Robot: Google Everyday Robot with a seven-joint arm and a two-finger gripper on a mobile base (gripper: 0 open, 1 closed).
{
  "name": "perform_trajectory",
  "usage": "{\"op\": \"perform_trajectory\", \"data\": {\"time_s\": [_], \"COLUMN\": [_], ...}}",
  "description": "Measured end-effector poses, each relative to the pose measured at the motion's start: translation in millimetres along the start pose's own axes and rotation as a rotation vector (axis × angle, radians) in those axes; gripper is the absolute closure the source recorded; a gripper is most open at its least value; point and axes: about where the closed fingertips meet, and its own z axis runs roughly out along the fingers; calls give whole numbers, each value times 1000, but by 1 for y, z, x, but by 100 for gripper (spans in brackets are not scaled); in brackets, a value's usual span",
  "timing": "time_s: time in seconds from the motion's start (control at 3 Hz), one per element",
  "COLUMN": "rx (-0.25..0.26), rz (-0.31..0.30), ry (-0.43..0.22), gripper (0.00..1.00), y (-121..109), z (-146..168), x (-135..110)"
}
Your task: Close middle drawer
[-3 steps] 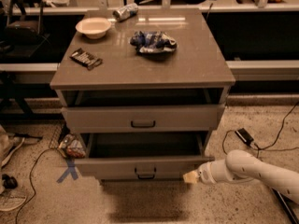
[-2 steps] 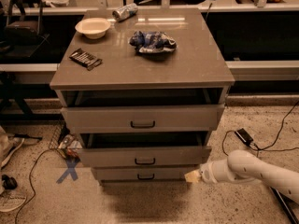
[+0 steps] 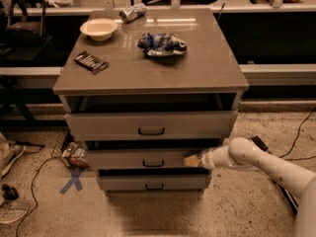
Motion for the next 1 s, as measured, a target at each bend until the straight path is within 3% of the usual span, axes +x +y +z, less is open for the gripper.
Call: {"op": "perform_trajectory", "data": {"time_s": [0.33,1.0], "rx": [0,23], "rz": [0,14], "ry": [0,12], "gripper": [100,100], "y": [0,4], "z": [0,-57], "x": [0,39]}}
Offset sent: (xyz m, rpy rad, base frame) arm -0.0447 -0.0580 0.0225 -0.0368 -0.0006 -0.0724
